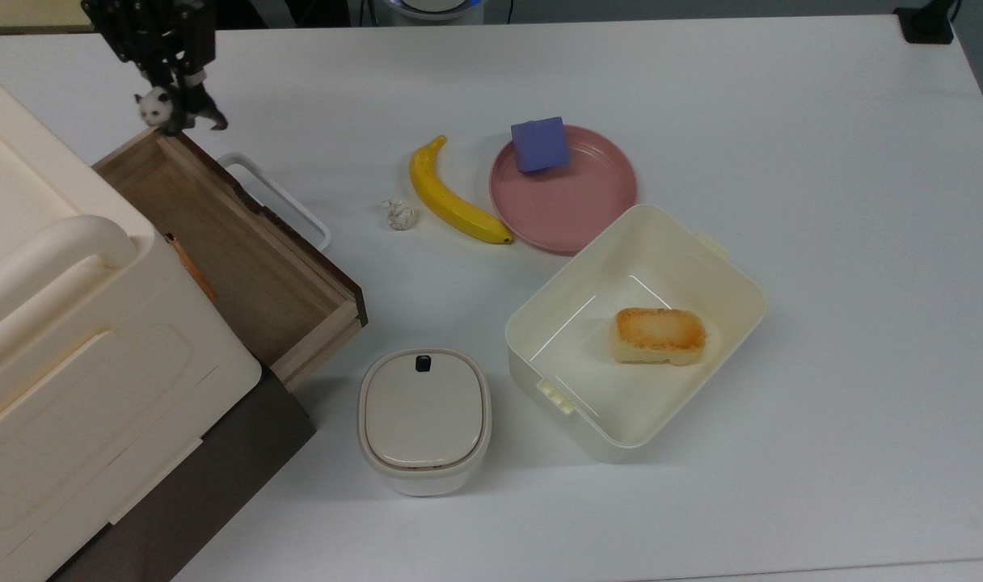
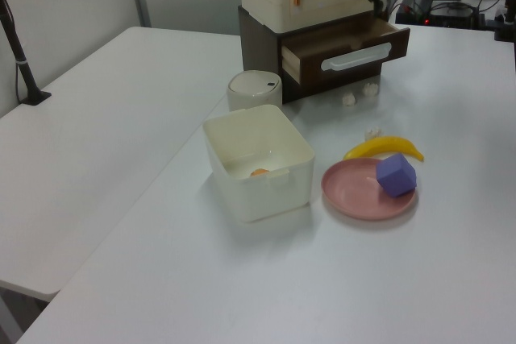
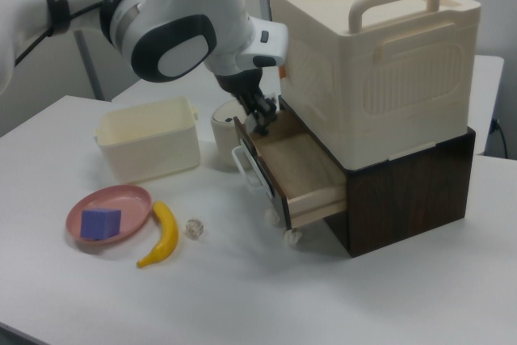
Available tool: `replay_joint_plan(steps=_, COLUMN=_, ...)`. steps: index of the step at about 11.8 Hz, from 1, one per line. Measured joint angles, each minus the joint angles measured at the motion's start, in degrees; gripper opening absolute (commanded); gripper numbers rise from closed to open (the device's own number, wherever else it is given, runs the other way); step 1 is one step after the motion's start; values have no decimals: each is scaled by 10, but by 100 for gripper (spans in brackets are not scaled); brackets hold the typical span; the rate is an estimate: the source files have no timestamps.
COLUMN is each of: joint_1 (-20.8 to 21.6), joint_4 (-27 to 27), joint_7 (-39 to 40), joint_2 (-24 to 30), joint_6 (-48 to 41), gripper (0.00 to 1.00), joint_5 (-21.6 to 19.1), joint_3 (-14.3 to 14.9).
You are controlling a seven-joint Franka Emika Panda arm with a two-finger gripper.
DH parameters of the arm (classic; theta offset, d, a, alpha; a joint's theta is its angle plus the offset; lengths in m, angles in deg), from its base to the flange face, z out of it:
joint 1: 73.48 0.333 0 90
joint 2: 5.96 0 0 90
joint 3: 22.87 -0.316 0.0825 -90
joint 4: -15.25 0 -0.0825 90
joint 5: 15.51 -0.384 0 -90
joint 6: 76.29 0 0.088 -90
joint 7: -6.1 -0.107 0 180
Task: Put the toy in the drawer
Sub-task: 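Lift the panda toy and carry it over the open drawer, then lower the panda toy into the drawer and open the gripper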
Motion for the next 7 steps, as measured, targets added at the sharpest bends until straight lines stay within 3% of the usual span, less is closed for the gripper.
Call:
replay_joint_plan(steps=2, joint_1=0, joint_4=-1, joint_7=-43, joint_2=-17, joint_6=49, gripper=0, joint_5=0, joint_3=0)
replay_joint_plan(steps=3, joint_1=-2, joint_4=-1, joint_7=-57, joint_2=-28, joint_6=66, gripper=9, joint_5=0, joint_3=1)
replay_joint_plan(steps=4, joint_1=-5, joint_4=-1, joint_7=-67, joint_2=-39, joint_6=84, gripper=34, joint_5=0, joint_3=1)
replay_joint_plan(steps=5, joint_1=-6, joint_4=0, joint_7=-85, joint_2=-47, joint_6=99, gripper=89, joint_5=0, joint_3=2)
replay_joint_plan(steps=6, joint_1=-9, joint_4=2, joint_7=-115, joint_2=-51, joint_6=108, gripper=100, joint_5=0, joint_3=2)
replay_joint_plan(steps=7, joint_1=-13, joint_4=4, joint_7=-131, joint_2=-51, joint_6=110, gripper=100, joint_5=0, joint_3=2)
